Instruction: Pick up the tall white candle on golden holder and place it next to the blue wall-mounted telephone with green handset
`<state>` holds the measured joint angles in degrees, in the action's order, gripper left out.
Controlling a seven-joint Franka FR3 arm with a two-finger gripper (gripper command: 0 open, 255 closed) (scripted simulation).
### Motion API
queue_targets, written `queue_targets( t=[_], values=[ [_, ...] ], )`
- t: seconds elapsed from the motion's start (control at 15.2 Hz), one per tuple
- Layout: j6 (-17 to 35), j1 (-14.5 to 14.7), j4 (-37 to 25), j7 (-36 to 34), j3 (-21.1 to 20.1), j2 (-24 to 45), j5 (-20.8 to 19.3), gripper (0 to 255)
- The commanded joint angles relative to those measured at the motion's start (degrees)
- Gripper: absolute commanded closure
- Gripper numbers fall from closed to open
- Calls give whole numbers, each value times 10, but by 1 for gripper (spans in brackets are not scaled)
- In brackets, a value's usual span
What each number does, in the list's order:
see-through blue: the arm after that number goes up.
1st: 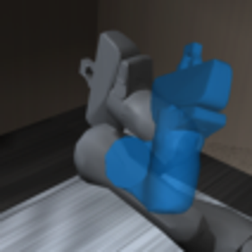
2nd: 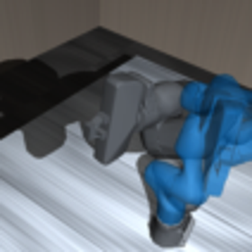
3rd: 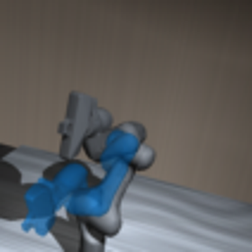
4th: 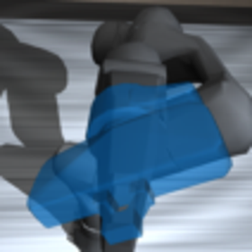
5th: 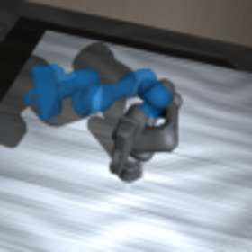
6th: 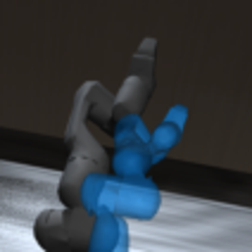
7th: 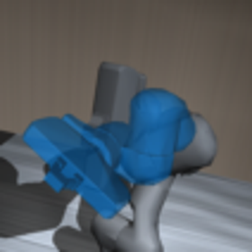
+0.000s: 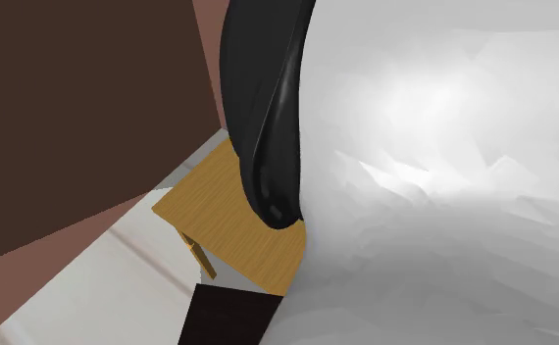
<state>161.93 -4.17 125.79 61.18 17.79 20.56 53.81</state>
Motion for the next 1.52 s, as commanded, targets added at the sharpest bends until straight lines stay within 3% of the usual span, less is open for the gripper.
queue_targets(
  t=[0.0, 1.45],
  values=[
    [9, -9, -3, 21, -13, 13, 24, 255],
    [80, -112, -92, 251, -142, 172, 248, 255]
  ],
)
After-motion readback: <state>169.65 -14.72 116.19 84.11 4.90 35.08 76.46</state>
